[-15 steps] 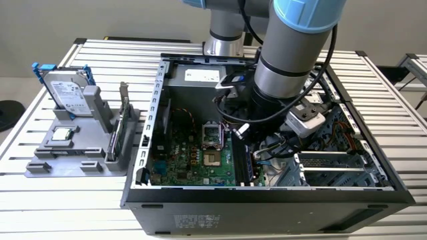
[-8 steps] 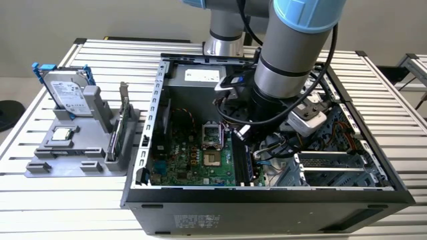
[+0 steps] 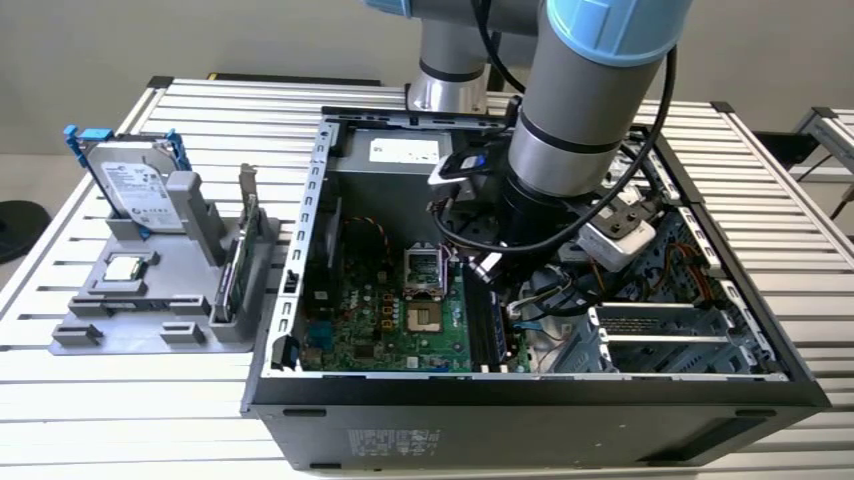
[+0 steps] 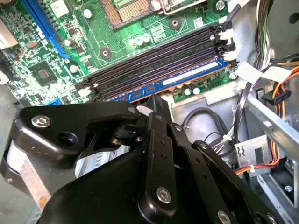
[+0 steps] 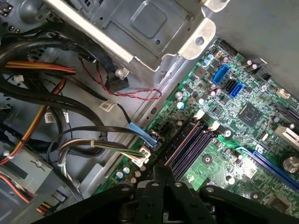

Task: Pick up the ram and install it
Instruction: 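Press down the ram until it locks into place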

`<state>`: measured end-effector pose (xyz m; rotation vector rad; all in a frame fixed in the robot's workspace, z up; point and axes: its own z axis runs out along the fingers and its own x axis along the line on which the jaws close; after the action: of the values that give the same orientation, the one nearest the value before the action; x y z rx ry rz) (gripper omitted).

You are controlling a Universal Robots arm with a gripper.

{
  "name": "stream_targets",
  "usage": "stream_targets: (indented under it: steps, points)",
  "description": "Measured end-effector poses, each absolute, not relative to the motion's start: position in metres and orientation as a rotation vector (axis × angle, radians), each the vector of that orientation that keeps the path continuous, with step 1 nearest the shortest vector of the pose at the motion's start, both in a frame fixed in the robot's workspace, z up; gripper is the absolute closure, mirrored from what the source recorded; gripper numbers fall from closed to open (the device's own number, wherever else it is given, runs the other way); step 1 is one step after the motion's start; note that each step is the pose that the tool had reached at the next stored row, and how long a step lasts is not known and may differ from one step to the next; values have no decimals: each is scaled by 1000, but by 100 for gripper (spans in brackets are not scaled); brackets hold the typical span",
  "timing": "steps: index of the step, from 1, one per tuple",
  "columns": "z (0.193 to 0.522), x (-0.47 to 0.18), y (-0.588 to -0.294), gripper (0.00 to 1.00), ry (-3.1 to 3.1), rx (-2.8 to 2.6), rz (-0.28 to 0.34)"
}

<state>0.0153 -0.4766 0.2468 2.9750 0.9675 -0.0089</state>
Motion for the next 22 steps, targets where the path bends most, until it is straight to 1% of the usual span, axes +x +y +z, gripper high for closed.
stream_targets:
  steps: [22]
  points:
    - [247, 15, -477, 100, 1163, 2904, -8]
